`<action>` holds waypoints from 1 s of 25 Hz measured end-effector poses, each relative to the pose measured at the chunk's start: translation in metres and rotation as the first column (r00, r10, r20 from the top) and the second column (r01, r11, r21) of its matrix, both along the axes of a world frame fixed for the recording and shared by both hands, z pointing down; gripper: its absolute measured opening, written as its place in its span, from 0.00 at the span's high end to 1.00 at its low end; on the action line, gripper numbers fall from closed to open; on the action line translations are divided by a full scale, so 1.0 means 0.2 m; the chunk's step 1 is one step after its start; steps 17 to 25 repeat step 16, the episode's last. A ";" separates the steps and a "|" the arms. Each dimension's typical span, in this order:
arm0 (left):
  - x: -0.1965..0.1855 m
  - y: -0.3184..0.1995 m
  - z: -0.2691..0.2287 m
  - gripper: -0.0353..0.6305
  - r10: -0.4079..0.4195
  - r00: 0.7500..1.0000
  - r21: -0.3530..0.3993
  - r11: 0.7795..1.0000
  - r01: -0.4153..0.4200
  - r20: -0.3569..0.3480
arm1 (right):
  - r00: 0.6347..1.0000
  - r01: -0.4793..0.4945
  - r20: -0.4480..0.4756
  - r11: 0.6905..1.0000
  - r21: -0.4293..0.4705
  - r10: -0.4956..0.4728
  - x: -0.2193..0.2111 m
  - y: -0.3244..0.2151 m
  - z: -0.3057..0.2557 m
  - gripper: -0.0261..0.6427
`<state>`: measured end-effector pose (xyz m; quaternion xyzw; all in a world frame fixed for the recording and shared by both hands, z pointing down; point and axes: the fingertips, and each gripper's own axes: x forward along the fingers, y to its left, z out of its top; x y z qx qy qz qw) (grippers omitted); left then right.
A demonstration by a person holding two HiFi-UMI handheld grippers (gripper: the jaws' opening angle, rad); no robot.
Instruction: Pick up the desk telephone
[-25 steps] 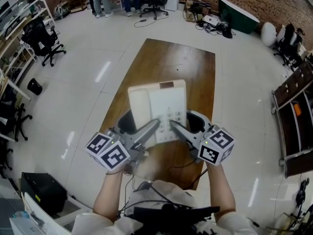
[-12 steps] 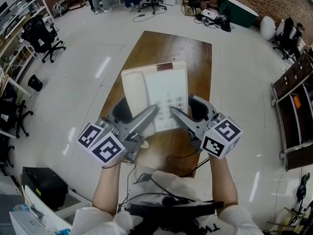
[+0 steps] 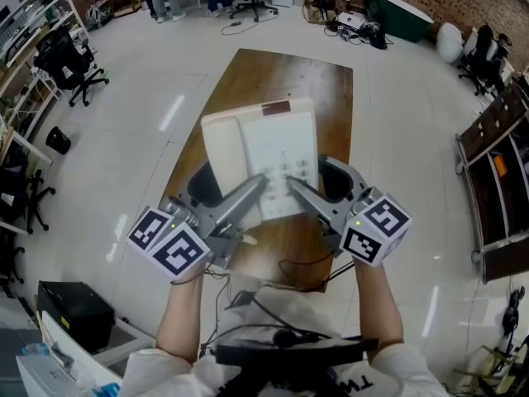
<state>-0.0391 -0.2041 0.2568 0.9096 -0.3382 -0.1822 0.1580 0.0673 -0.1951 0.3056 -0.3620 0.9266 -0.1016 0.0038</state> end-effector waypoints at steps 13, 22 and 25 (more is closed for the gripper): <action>0.00 -0.02 0.01 0.33 0.004 1.000 -0.006 1.000 -0.004 0.004 | 1.000 -0.002 0.000 1.000 -0.007 0.002 0.00 -0.02 0.01 0.58; 0.01 -0.03 0.02 0.33 0.007 1.000 -0.010 1.000 -0.007 0.004 | 1.000 -0.006 -0.002 1.000 -0.012 0.006 0.01 -0.02 0.01 0.58; 0.01 -0.03 0.02 0.33 0.007 1.000 -0.010 1.000 -0.007 0.004 | 1.000 -0.006 -0.002 1.000 -0.012 0.006 0.01 -0.02 0.01 0.58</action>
